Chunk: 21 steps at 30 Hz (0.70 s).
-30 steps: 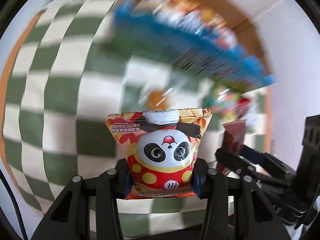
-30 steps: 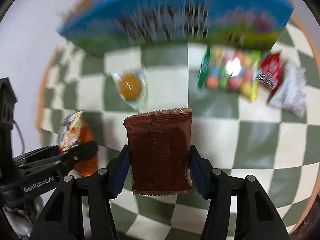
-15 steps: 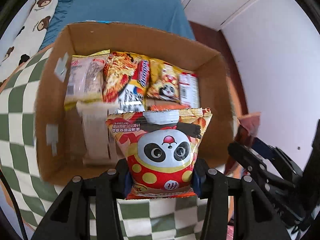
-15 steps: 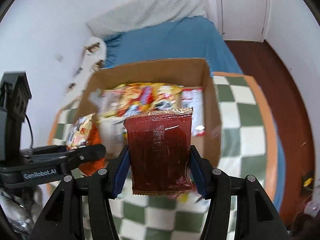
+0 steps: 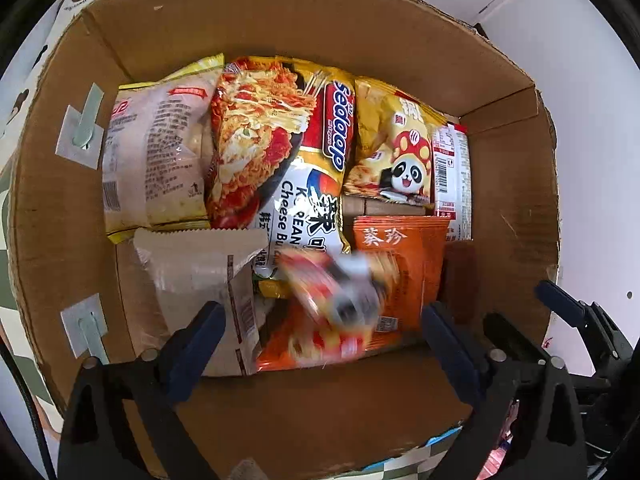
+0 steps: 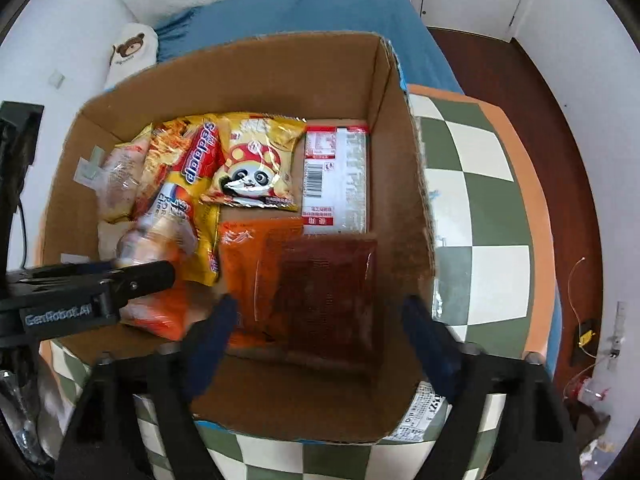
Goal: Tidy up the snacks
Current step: 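Carry both packets into the cardboard box and open both tools, then withdraw both tools from the box toward the remaining snacks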
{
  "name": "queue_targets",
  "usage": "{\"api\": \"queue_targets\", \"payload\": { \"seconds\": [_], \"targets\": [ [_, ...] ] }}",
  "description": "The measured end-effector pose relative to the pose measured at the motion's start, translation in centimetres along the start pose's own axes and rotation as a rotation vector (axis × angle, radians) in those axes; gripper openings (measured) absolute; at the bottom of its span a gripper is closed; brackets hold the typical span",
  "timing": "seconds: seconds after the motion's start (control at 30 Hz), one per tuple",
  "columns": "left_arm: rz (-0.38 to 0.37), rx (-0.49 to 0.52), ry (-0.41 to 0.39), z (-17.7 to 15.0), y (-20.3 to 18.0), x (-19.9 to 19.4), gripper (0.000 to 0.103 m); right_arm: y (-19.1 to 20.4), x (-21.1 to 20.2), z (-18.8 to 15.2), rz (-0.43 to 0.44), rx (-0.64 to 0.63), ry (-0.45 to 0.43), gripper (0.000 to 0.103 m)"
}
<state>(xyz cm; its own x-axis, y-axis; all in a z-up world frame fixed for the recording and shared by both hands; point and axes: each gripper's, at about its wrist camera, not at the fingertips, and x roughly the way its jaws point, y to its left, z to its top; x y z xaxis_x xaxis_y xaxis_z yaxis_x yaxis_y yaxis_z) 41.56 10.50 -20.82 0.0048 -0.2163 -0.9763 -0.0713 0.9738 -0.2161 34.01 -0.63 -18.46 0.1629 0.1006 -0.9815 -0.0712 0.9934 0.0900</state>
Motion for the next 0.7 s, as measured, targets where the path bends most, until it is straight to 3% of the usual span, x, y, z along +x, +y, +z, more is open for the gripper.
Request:
{"api": "queue_targets", "payload": {
  "seconds": [0.37, 0.7],
  "targets": [
    [0.028, -0.017, -0.049, -1.2, 1.4, -1.7, 0.1, 0.5, 0.1, -0.5, -0.018, 0.011, -0.004, 0.095],
    [0.097, 0.011, -0.199, -4.5, 2.0, -6.1, 0.1, 0.8, -2.3, -2.0, -0.017, 0.019, -0.07, 0.095]
  ]
}}
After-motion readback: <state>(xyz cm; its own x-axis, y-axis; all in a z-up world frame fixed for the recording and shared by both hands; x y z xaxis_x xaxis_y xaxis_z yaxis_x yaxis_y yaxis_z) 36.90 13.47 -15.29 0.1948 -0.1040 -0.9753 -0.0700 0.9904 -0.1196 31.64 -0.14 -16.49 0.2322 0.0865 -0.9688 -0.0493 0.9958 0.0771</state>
